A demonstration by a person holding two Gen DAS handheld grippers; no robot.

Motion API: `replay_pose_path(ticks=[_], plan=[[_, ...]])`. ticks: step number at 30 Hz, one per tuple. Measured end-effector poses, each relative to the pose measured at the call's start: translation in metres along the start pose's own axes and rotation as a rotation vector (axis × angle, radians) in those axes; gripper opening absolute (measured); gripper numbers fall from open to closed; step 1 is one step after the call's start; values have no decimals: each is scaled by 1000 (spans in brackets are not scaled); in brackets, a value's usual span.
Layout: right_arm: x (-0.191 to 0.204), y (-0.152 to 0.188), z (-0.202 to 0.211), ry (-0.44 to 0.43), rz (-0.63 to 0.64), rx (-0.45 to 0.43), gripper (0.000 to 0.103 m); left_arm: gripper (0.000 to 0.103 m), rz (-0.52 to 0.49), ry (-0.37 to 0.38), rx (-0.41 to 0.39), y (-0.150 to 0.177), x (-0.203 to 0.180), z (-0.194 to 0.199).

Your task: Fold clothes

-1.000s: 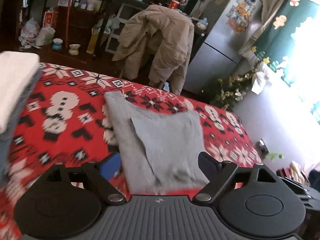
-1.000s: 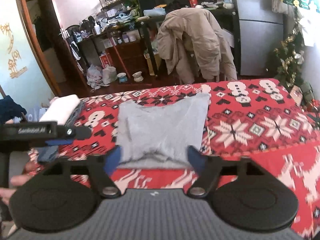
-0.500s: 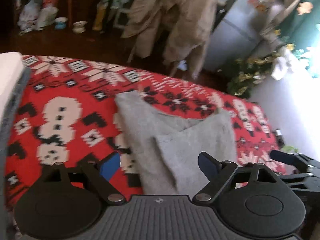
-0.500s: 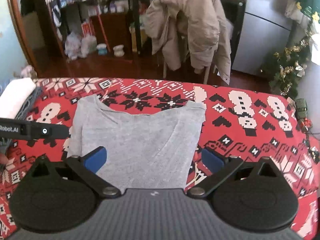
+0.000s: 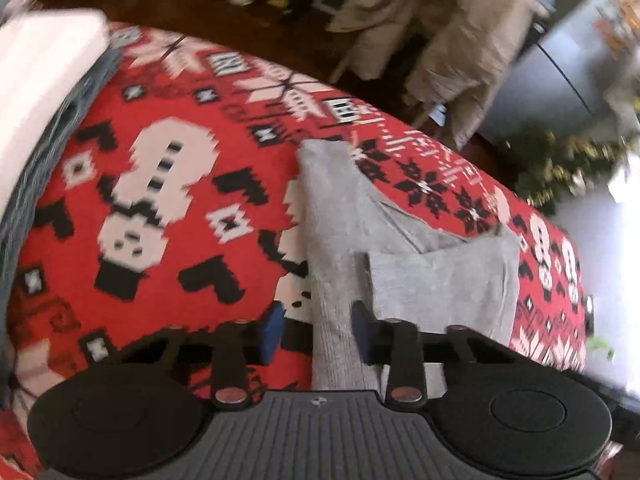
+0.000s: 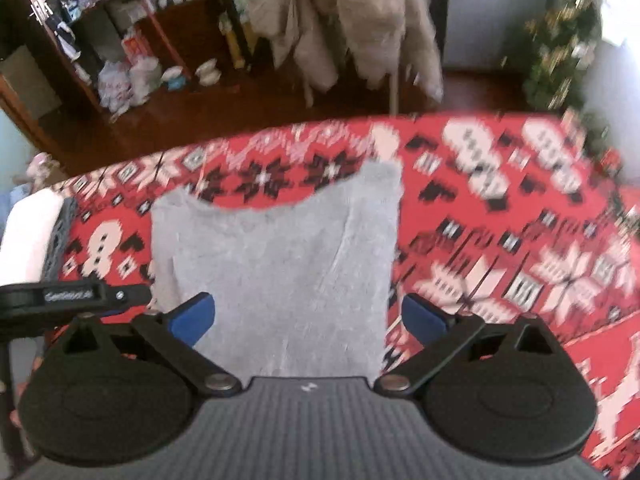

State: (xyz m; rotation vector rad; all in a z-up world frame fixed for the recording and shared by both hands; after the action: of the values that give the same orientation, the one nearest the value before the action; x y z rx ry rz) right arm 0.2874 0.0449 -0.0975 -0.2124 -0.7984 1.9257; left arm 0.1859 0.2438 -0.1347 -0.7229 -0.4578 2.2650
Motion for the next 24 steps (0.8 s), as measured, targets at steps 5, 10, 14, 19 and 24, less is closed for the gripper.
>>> replay_pose_path(ticks=[5,10,14,19,24], plan=[[-4,0,-5,-87,35,66,87,24,58,-24,8,2,2,-9],[-6,-4,-7,-119,62,81,86,24,89,-1,22,3,2,-21],[-10,-5,-5,-66,24,69,85,22,76,23,50,3,5,-33],[-9,0,0,-45,-77,92,85,15,93,54,76,-2,11,-41],[7,1,1,-30,-59,97,85,10,142,80,91,-8,20,-47]])
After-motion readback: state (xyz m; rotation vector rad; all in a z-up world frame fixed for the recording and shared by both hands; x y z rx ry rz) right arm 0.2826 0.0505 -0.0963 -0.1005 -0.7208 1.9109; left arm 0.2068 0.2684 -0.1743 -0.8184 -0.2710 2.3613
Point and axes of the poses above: each gripper's, at about its wrist camera, not at the fingertips, and z roughly against the way its jaws point, x to its left, y to its underside, the point moved 4 cm from there along -z, roughly the way its jaws point, and after that the axes turned 11 degrees about -x, right-handed, at the moved point
